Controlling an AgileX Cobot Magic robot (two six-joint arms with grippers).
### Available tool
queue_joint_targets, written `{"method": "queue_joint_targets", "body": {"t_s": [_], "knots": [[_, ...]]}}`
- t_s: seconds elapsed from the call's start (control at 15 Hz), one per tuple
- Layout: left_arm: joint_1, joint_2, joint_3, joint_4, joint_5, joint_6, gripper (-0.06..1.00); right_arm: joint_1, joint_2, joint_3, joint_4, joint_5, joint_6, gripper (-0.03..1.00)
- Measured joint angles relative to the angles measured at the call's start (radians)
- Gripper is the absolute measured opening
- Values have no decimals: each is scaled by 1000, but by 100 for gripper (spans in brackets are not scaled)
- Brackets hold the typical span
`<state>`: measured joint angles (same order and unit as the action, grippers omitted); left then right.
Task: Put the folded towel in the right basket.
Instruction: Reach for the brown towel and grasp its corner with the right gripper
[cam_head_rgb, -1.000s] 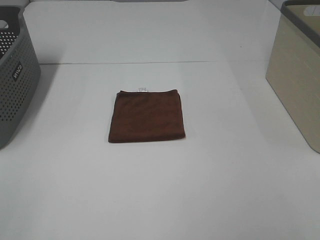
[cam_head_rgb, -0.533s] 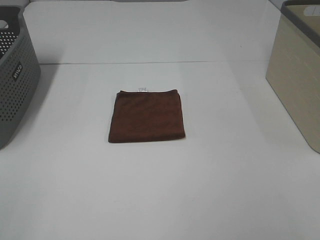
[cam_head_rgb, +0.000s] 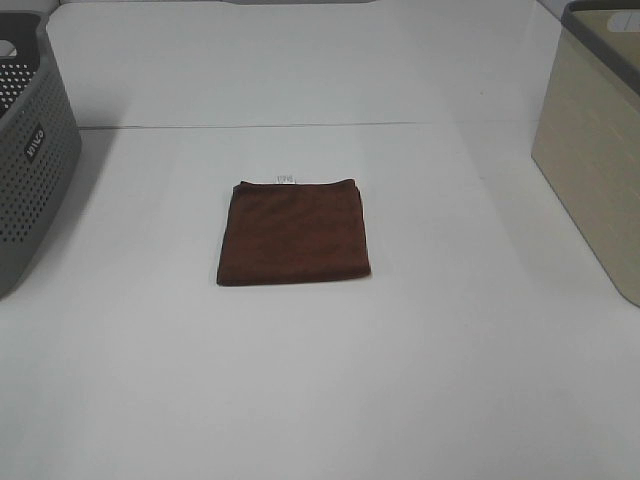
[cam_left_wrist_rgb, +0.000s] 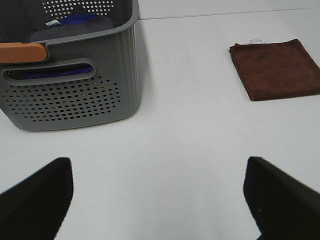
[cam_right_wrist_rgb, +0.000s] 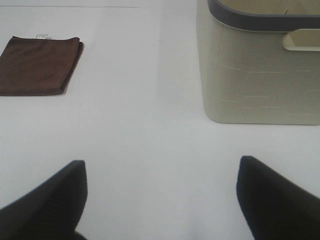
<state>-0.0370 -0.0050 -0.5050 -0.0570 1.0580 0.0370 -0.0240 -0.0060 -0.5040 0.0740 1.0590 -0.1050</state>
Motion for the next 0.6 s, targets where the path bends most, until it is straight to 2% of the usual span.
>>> {"method": "queue_joint_targets", "body": {"t_s": [0.27, 0.6], "knots": [[0, 0, 0, 0, 0, 0, 88, 0, 8, -10, 0, -23, 0, 77], [0, 0, 0, 0, 0, 0, 88, 0, 242, -20, 5, -305, 0, 76]]}}
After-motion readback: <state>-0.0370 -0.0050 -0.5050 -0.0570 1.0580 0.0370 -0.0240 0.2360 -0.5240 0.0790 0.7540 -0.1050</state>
